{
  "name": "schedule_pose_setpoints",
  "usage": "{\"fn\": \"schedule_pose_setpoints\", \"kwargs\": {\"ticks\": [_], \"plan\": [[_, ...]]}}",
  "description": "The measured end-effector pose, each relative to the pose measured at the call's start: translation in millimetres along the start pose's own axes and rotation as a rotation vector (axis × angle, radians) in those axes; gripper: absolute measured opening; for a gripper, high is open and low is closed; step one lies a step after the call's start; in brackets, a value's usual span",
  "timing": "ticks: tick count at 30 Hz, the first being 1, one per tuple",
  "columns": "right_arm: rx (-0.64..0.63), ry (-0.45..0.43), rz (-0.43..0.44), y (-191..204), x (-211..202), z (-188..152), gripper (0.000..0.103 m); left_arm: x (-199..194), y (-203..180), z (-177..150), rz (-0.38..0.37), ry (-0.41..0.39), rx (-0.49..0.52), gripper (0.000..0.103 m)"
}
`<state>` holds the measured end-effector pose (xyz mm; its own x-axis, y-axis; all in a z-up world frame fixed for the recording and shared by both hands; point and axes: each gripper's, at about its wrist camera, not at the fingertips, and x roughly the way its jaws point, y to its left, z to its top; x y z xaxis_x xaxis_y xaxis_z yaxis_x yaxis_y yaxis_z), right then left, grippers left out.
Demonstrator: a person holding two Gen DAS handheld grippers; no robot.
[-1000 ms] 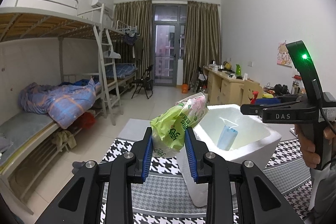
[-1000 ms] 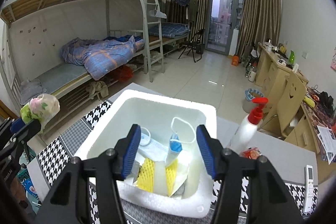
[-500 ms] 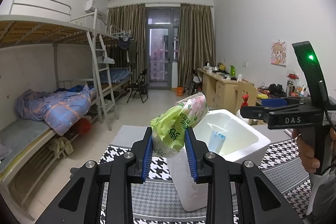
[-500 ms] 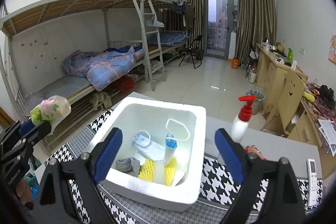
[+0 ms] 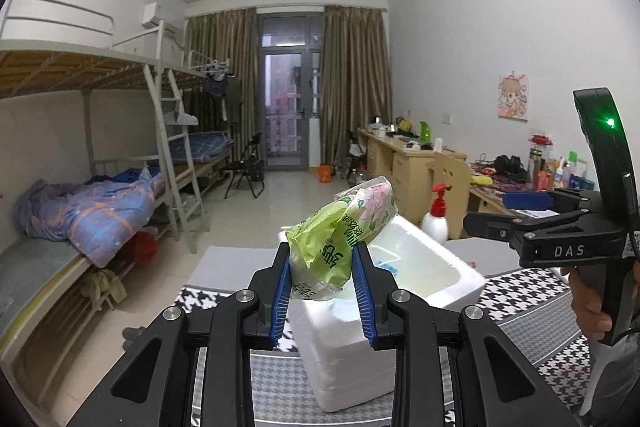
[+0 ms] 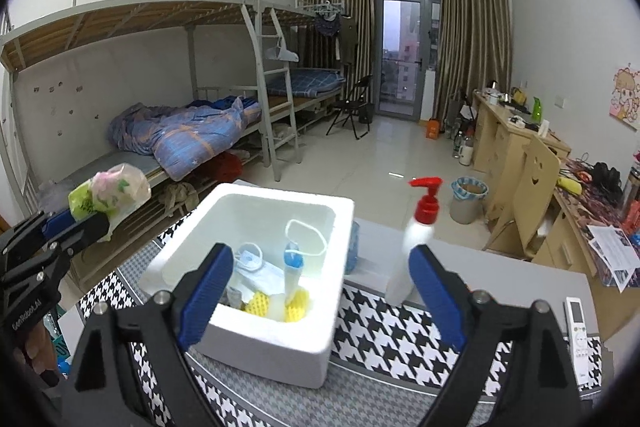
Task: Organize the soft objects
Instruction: 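Hold the green packet above the foam box opening with the left tool, then lower the packet into the foam box and open the left tool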
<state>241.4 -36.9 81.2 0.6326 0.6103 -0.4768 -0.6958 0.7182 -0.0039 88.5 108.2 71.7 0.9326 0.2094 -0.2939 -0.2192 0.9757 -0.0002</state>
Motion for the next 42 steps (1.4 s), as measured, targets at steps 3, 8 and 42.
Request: {"fn": "schedule_pose_setpoints", "kwargs": {"ticks": [3,8,42], "plan": [[0.017,-0.004,-0.014,-7,-4,-3,0.092,4,-6,2,-0.016,0.007,0.010,0.031],[0.045,-0.007,-0.030,-18,-9,-6,0.092,13,-10,4,-0.042,0.027,0.011,0.031],[0.145,0.011,-0.106,-66,-33,-45,0.092,81,-38,4,-0.063,0.193,0.053,0.046]]}}
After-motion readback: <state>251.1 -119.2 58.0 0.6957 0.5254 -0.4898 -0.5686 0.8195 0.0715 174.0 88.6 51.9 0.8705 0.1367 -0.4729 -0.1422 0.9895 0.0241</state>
